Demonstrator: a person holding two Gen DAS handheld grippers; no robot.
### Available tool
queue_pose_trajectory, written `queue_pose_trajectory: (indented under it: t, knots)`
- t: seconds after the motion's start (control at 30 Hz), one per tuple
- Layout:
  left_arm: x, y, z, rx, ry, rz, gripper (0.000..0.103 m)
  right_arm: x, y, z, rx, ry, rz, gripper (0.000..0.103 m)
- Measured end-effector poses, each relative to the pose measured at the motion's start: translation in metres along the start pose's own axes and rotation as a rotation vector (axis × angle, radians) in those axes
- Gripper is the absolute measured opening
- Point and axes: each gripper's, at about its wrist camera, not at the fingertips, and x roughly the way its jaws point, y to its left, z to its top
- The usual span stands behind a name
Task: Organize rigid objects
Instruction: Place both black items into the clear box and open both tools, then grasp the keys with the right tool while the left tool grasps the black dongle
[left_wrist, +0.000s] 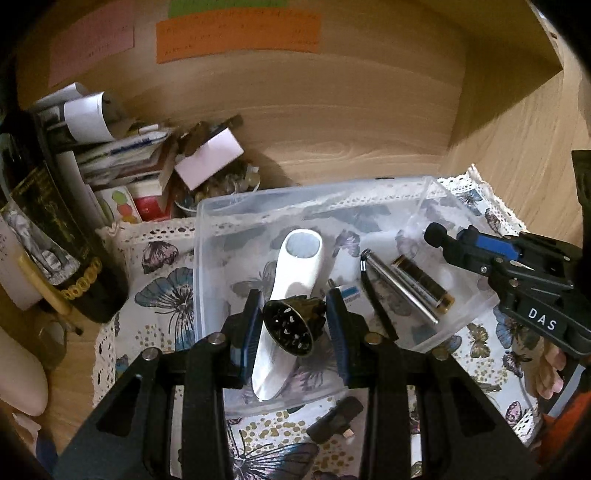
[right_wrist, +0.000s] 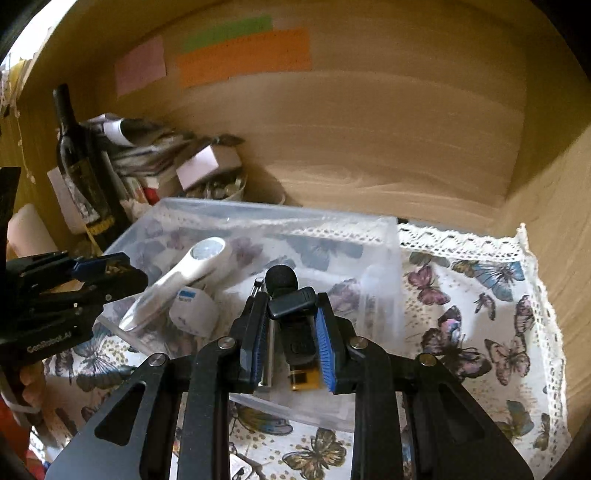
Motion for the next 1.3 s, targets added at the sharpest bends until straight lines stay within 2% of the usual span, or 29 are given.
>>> queue_pose_trajectory:
  t: [0.27, 0.3, 0.37, 0.6, 0.67, 0.8, 0.87, 1.0, 1.3]
  knots:
    - [0.001, 0.001, 0.000, -0.005, -0.002, -0.003, 0.036, 0.008, 0.003, -0.001, -0.010, 0.021, -0.026, 0.024]
    - [-0.001, 0.001, 0.000, -0.008, -0.004, -0.005, 0.039, 0.007, 0.004, -0.001, -0.016, 0.020, -0.032, 0.026]
    - [-0.005, 0.002, 0.000, -0.011, -0.015, -0.003, 0.047, 0.005, 0.005, -0.001, -0.024, 0.012, -0.037, 0.035]
    - [-0.030, 0.000, -0.001, 0.002, -0.077, 0.028, 0.074, -0.013, 0.010, 0.003, -0.045, -0.027, -0.056, 0.047]
    - [-0.037, 0.000, -0.002, 0.007, -0.092, 0.036, 0.079, -0.024, 0.012, 0.004, -0.048, -0.051, -0.052, 0.056]
    - [-0.049, 0.000, -0.007, 0.013, -0.105, 0.043, 0.092, -0.043, 0.017, 0.003, -0.066, -0.093, -0.059, 0.066]
    - [-0.053, 0.001, -0.011, 0.015, -0.100, 0.043, 0.093, -0.051, 0.020, 0.001, -0.074, -0.108, -0.065, 0.070]
    - [-0.058, 0.004, -0.022, 0.007, -0.071, 0.035, 0.095, -0.061, 0.021, -0.008, -0.071, -0.109, -0.061, 0.072]
    - [-0.045, 0.001, -0.054, -0.003, 0.054, -0.005, 0.095, -0.056, 0.024, -0.043, -0.035, -0.003, -0.028, 0.073]
